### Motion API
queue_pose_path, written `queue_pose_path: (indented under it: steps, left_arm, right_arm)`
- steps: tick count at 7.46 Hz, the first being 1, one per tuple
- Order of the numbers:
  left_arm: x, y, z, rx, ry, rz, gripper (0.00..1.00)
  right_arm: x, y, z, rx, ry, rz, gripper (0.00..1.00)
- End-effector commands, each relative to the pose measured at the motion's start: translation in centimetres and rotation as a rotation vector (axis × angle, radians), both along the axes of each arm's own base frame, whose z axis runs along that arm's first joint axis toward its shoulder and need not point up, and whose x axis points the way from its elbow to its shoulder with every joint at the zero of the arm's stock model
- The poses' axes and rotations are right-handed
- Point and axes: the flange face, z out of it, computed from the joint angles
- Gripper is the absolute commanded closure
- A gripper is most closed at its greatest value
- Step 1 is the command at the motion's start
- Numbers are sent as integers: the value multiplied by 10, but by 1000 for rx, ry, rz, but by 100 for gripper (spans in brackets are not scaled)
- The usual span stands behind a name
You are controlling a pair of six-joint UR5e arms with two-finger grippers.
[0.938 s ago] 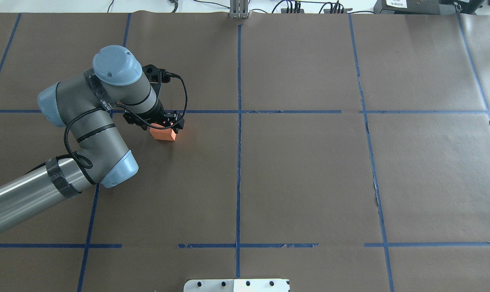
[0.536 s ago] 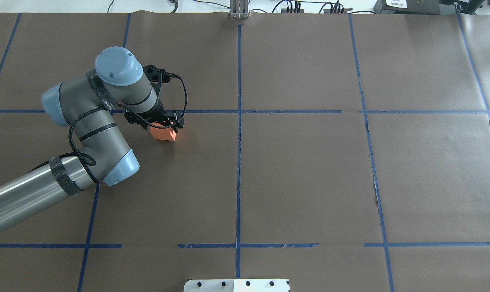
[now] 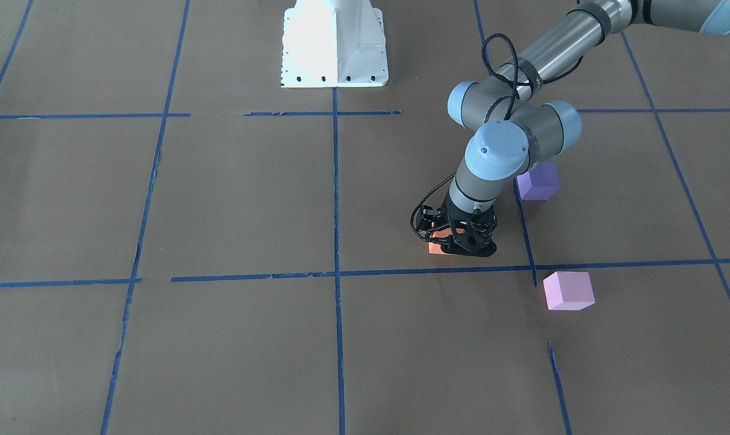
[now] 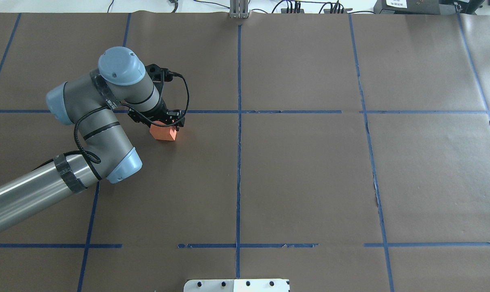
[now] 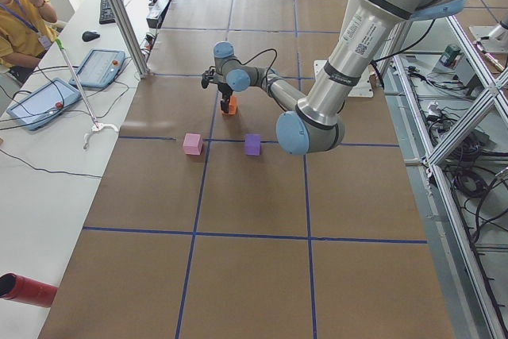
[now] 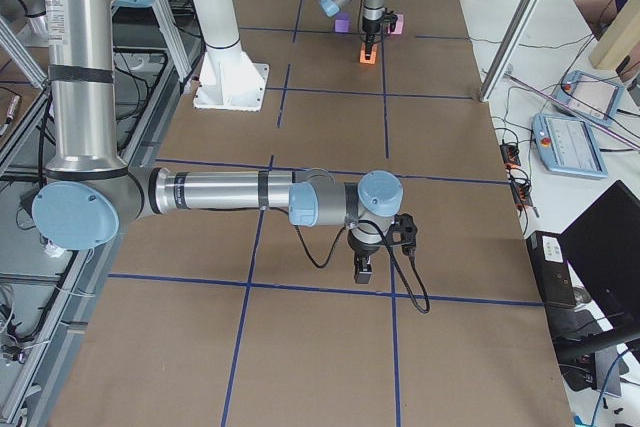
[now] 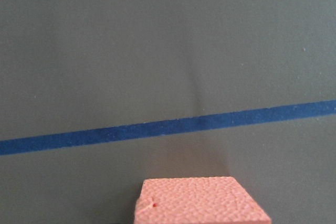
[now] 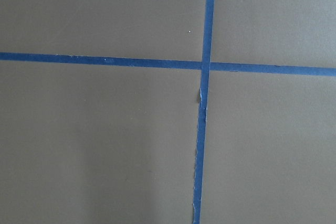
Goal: Arrange blocks in a line
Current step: 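Carry the orange cube with the left gripper toward the pink cube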
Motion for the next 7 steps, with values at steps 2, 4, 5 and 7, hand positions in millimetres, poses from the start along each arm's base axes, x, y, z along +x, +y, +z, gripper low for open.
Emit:
queue_pose_path:
  steps: [2,4,5,7]
  left_arm:
    - [-3,1,-12,16,17,-3,72]
    - [-64,-16,-47,7,3,-72,80]
    - [-100,-22,-38,17,-6,-94,80]
    - [-161,-26,-1,46,-22,-84,80]
  right_arm:
    - [0,0,0,1,0,0,0]
    - [0,0,0,0,0,0,0]
    - [0,0,0,1,0,0,0]
    - [0,0,0,1,0,0,0]
